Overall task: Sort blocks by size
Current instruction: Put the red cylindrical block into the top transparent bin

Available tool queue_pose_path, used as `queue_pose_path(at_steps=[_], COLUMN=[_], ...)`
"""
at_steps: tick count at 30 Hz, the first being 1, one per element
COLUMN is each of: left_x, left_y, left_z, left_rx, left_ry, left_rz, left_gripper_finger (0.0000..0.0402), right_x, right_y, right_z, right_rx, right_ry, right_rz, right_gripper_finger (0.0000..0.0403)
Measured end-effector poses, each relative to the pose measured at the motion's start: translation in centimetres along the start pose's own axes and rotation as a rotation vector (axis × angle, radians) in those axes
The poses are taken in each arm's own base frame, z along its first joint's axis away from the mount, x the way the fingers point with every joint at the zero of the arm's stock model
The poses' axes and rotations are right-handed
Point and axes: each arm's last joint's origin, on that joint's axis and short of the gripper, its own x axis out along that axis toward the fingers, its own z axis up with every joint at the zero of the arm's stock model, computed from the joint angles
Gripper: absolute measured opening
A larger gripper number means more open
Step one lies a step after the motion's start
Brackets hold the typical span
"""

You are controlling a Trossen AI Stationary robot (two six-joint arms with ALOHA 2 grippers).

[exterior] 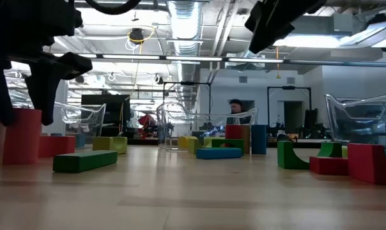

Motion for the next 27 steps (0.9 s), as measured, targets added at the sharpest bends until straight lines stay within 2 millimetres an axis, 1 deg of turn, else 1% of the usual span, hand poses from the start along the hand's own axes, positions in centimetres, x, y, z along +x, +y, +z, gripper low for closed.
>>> queue_pose_path(at_steps=[5, 7, 13, 19, 23, 27], left_x=[-0.1, -0.2, -0.2, -0.3, -1.2, -2.6], left_y=[0.0, 0.1, 0.1, 0.2, 0.2, 0.4], left_z=[0.0, -0.1, -0.1, 0.0, 1.1, 2.5], left_rx=[0.008, 0.004, -0.008, -0.007, 0.006, 0.036], left_ry=[0.006, 0.017, 0.022, 0.004, -0.034, -0.087], left_rz=[0.004, 0.008, 0.021, 0.028, 0.043, 0.072], left_gripper_finger=[0.0134, 0.0128, 0.0136, 0.0131, 0.013, 0.0129], right_x=[0.0, 0.0, 0.0, -0.1, -0.1, -0.1], right_y=[0.0, 0.1, 0.5, 0.8, 0.8, 0.8], right_z=[0.0, 0.0, 0.0, 0.1, 0.2, 0.3], right_rx=[-0.001, 0.0, -0.007, -0.01, -0.01, -0.033], right_ry=[0.001, 0.0, -0.007, -0.027, -0.036, -0.065], right_rz=[0.0, 0.002, 0.011, 0.02, 0.02, -0.038], right_gripper_finger=[0.023, 0.023, 0.023, 0.023, 0.023, 0.023])
